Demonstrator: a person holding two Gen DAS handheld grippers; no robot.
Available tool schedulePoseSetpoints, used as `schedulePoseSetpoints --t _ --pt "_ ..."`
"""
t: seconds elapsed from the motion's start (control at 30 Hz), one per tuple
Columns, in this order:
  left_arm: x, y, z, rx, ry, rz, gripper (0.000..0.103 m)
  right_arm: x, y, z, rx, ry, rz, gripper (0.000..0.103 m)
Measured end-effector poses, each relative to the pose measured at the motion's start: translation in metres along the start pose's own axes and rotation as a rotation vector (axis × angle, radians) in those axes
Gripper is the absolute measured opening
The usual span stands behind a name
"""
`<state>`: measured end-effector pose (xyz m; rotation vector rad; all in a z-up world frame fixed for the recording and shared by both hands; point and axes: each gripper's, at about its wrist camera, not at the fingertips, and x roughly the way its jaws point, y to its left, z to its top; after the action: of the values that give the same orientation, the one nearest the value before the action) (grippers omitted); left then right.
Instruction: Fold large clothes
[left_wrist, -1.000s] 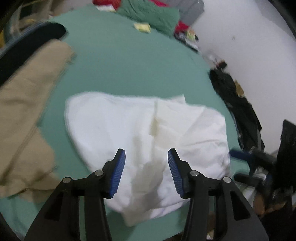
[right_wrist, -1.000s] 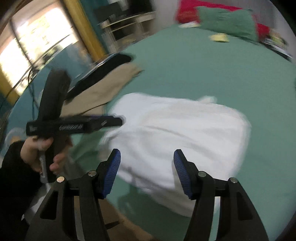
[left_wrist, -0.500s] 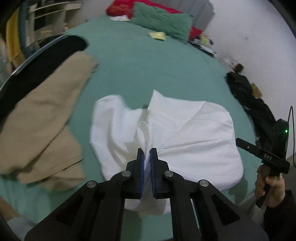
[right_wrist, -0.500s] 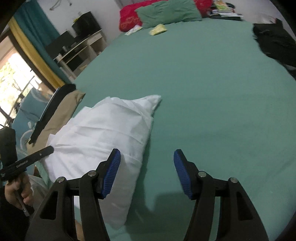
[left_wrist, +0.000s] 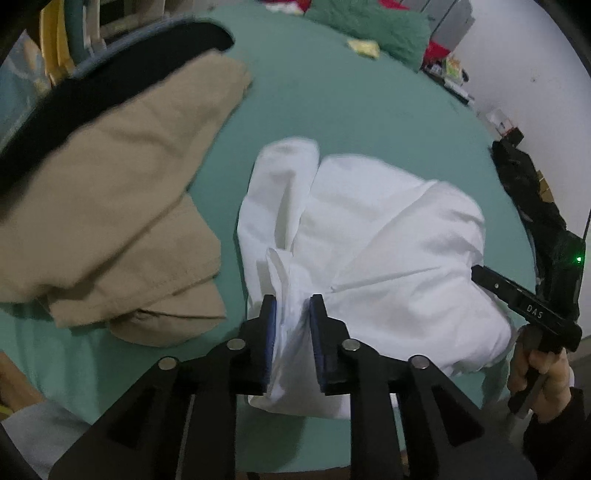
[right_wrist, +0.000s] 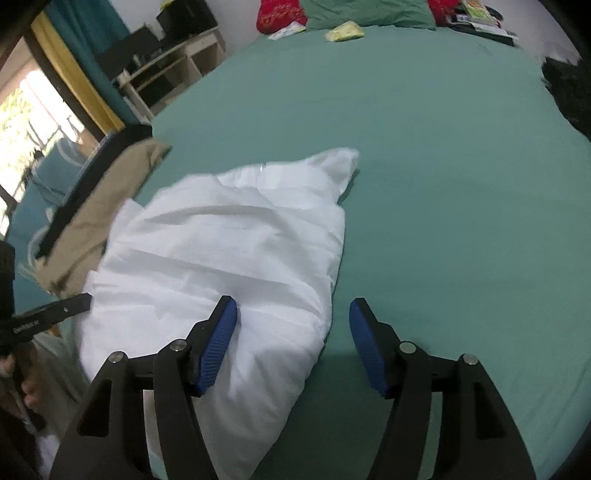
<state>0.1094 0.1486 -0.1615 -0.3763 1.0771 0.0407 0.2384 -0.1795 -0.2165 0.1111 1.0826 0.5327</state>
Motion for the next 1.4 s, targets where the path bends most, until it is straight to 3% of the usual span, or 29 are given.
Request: schedulePoseSetpoints --t 0.1,0.23,0.4,0.47,0.63,0.7,0.8,0.9,1.07,1.4 --pt "-0.017 -0.010 0.003 0.019 -0.073 -0.011 0.036 -0.018 -0.006 -0.007 0.028 -0.049 0.037 0.064" --pt "-0.031 -0.032 0.004 0.068 -0.143 -0.074 0.042 -0.023 -0.017 -0.014 0.089 -0.065 0.110 0.064" --pt "-0.028 -0.036 0.004 0.088 -0.131 -0.051 0.048 0.004 -0.031 -0.026 0.223 -0.036 0.240 0.064" --pt "-0.022 -0.031 0.002 0.071 -0.105 -0.035 0.048 0.009 -0.023 -0.026 0.213 -0.071 0.231 0.064" --pt "-0.024 -0.026 -0.005 0.045 -0.093 -0.018 0.048 0.017 -0.014 -0.023 0.200 -0.042 0.277 0.063" --pt "-0.027 -0.024 -0.006 0.031 -0.096 -0.017 0.048 0.018 -0.015 -0.023 0.204 -0.018 0.291 0.044" --pt "-0.032 -0.024 -0.004 0.024 -0.105 -0.020 0.048 0.014 -0.008 -0.020 0.162 -0.008 0.240 0.026" --pt "-0.035 -0.028 -0.001 0.040 -0.112 -0.021 0.048 0.001 -0.001 -0.015 0.101 -0.016 0.167 0.019" --pt "-0.032 -0.044 0.003 0.060 -0.106 -0.035 0.049 -0.032 -0.016 -0.016 0.030 -0.041 0.039 0.018" --pt "0.010 -0.109 0.000 0.118 -0.053 -0.103 0.049 -0.099 -0.110 -0.025 0.045 -0.036 -0.137 0.019"
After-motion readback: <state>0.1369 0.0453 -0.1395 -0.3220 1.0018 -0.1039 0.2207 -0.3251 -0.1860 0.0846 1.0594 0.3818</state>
